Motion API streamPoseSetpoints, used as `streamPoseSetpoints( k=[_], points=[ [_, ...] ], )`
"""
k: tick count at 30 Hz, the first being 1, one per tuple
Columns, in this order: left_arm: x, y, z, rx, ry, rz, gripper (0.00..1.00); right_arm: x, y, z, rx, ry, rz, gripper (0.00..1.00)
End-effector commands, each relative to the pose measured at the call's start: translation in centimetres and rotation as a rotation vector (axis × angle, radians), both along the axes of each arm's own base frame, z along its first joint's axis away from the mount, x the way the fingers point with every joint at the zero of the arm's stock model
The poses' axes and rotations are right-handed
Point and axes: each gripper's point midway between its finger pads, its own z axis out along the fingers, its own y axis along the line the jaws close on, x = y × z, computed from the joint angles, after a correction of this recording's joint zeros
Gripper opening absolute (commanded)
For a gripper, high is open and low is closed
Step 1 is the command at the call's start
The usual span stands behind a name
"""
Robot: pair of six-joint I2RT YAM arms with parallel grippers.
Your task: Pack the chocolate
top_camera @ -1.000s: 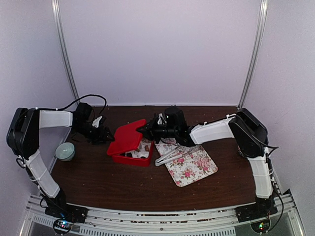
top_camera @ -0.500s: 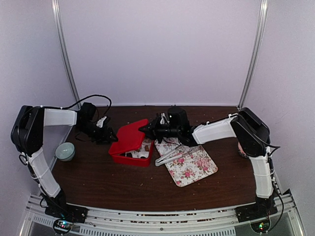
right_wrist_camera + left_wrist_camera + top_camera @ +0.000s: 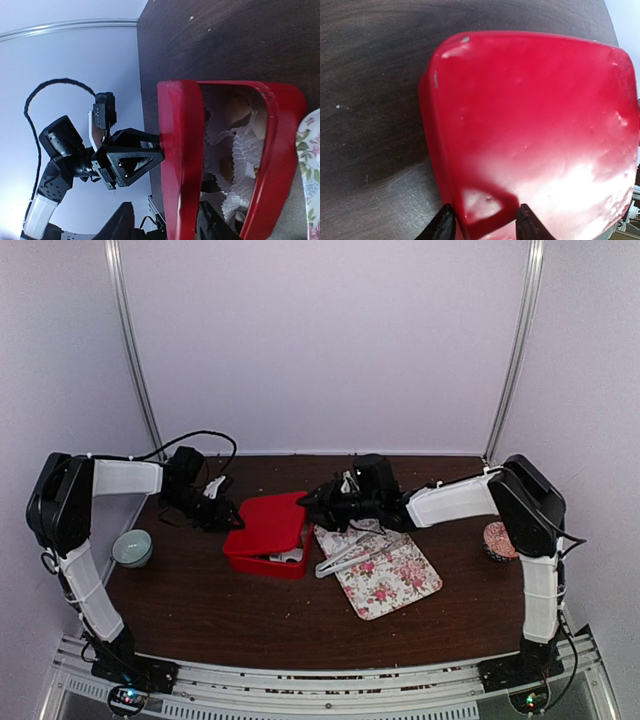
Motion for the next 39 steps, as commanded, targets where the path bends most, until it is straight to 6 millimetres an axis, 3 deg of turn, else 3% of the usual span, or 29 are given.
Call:
streamPoseSetpoints(
  k=[1, 4, 8, 11, 18, 21, 28, 35, 39],
  points=[
    [0.0, -1.0, 0.0, 0.001, -0.011, -0.042, 0.43, 0.4, -2.4, 0.7, -0.117, -0.03, -0.035, 0.48],
    [-0.1, -1.2, -0.1, 0.004, -0.011, -0.048, 0.43, 0.3, -3.3, -0.5, -0.238, -0.011, -0.025, 0.56],
    [0.0, -1.4, -0.1, 0.008, -0.015, -0.056, 0.43, 0.2, -4.2, -1.3, -0.403, -0.013, 0.015, 0.75],
    [-0.1, -1.5, -0.1, 0.01, -0.016, -0.061, 0.43, 0.1, -4.2, -2.0, -0.456, 0.001, 0.045, 0.76],
    [0.0, -1.6, -0.3, 0.021, -0.011, -0.059, 0.43, -0.6, -2.3, -4.0, -0.482, 0.036, 0.132, 0.72],
    [0.1, -1.6, -0.5, 0.034, -0.008, -0.058, 0.42, -0.6, -2.4, -5.1, -0.52, 0.049, 0.145, 0.71],
    [0.1, -1.8, -0.7, 0.064, -0.014, -0.074, 0.42, 1.4, -3.2, -6.0, -0.608, 0.004, 0.12, 0.66],
    [0.4, -1.6, -0.9, 0.09, -0.015, -0.079, 0.39, 3.2, -4.3, -6.9, -0.662, -0.004, 0.094, 0.47],
    [0.8, -1.5, -1.1, 0.108, -0.017, -0.077, 0.38, 3.6, -4.3, -7.6, -0.687, -0.017, 0.113, 0.43]
  ],
)
